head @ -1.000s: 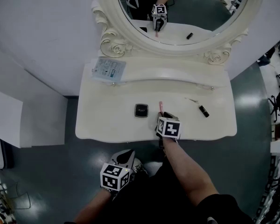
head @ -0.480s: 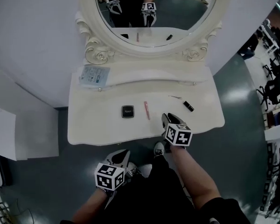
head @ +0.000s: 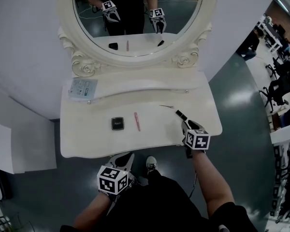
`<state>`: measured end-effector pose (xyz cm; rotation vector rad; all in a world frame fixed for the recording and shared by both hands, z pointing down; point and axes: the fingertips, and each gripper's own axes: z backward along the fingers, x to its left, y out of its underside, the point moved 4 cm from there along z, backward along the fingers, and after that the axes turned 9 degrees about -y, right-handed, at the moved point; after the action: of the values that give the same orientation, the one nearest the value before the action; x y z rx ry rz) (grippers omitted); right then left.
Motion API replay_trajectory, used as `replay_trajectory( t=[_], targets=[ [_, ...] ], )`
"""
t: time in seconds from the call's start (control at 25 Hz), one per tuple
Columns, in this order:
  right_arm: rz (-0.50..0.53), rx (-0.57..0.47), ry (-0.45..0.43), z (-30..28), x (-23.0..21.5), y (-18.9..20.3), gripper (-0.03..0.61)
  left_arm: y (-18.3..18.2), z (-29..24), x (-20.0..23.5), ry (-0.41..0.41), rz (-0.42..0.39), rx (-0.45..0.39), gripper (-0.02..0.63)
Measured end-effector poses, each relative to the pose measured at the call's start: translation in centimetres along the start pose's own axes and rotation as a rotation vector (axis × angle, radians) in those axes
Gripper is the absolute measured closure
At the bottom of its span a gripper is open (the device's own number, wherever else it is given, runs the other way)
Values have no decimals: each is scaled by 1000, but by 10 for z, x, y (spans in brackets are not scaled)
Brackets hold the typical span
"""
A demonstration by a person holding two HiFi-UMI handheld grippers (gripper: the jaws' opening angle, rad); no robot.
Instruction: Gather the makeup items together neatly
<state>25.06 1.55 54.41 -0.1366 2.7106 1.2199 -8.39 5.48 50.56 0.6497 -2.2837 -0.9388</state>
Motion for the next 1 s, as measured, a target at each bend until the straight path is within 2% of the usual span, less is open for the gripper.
replay_trajectory(
  t=[0.2, 0.48, 0.76, 1.0],
  targets=[
    [91, 100, -54, -20, -31, -1, 436, -11, -13, -9, -30, 11, 10, 606],
    [271, 232, -163, -51, -40, -6, 431, -11, -20, -4, -96, 54, 25, 606],
    [304, 319, -266, -70, -40, 0, 431, -14, -32, -6, -130, 87, 23, 606],
    [293, 343, -288, -74, -36, 8, 460, -20, -44, -13, -158, 101, 20, 606]
  ],
)
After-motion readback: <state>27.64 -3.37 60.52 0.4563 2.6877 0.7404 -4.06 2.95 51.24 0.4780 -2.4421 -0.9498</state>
